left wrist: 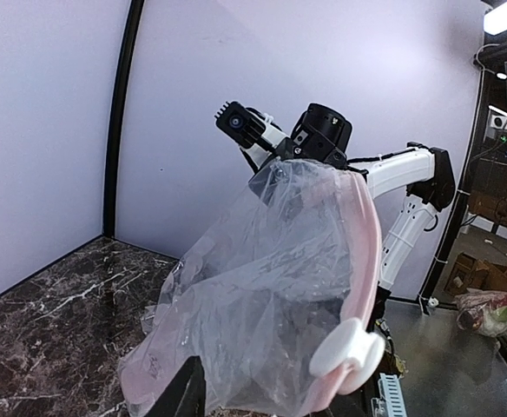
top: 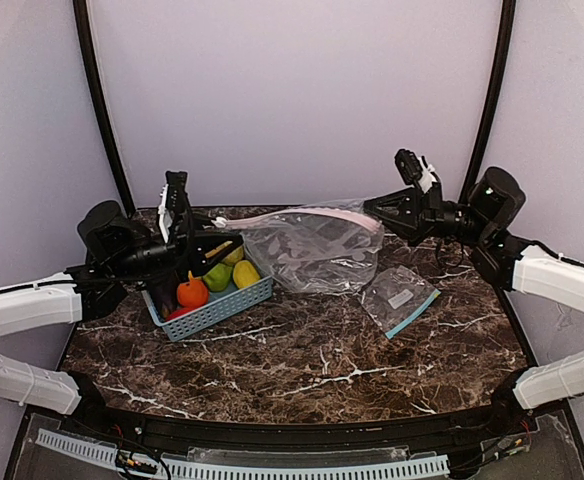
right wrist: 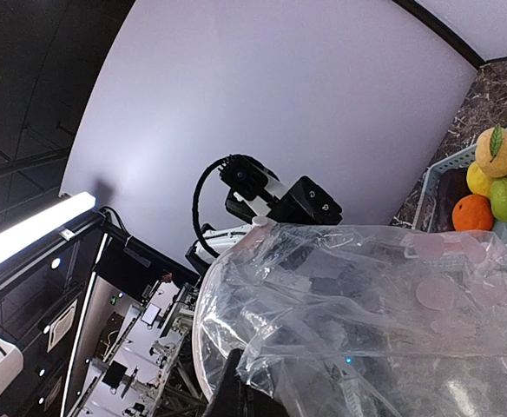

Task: Place the food in the zip-top bag and seal the zipper
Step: Pass from the right arm to the left

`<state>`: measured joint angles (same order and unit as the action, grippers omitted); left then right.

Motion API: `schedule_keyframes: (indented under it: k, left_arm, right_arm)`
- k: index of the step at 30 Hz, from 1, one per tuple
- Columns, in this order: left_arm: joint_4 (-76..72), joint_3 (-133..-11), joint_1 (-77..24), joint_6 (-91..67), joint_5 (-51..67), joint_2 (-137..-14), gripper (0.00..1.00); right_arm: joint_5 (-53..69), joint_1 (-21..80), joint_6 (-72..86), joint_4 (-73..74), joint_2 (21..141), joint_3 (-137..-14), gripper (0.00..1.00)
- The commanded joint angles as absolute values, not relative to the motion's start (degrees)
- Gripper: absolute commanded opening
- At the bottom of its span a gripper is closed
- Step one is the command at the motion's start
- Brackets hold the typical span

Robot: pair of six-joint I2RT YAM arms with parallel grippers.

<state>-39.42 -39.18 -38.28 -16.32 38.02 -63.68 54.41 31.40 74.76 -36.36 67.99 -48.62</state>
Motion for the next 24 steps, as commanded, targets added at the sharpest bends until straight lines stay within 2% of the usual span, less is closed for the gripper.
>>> schedule_keyframes:
  k: [1, 4, 7, 9, 13, 14, 18, 20, 22, 24]
  left_arm:
    - [-41.70, -40.38, -38.70, -17.54, 37.79, -63.50, 0.35]
    - [-40.75, -40.89, -38.80, -17.91, 38.37, -63.71, 0.25]
    - [-39.39, -41.08, -38.97, -17.85, 38.49, -63.68, 0.08]
    - [-38.44, -40.94, -38.98, -17.91, 38.45, -63.41, 0.02]
    - [-36.37, -40.20, -39.04, -17.83, 38.19, -62.11, 0.01]
    - [-35.11, -40.10, -39.03, -17.66, 37.98, -61.36, 0.01]
    - [-25.68, -40.55, -39.11, -15.14, 37.67, -59.03, 0.01]
    - [-18.73, -41.62, -39.11, -12.96, 38.39, -58.27, 0.01]
    - [-12.02, -43.16, -39.11, -10.68, 39.66, -58.07, 0.01]
    - [-6.64, -45.01, -39.10, -9.09, 41.87, -58.41, 0.01]
  right_arm:
    - [55.20, 30.94, 75.41, -38.65, 67.57, -47.47, 0.00]
    - [55.06, 30.92, 75.58, -38.84, 67.57, -47.07, 0.00]
    - [54.89, 30.67, 75.78, -38.83, 67.64, -46.58, 0.00]
    - [54.70, 30.40, 75.89, -38.77, 67.66, -46.14, 0.00]
    - [53.06, 29.28, 73.62, -35.11, 67.09, -45.44, 0.02]
    - [52.25, 28.97, 71.43, -32.38, 66.53, -45.57, 0.08]
    - [42.93, 28.74, 54.98, -6.61, 62.55, -51.45, 0.49]
    - [36.31, 28.74, 46.92, 4.56, 60.68, -54.58, 0.64]
    - [30.53, 28.83, 40.63, 11.10, 59.14, -56.63, 0.74]
    - [27.48, 29.02, 35.24, 14.69, 58.49, -57.84, 0.78]
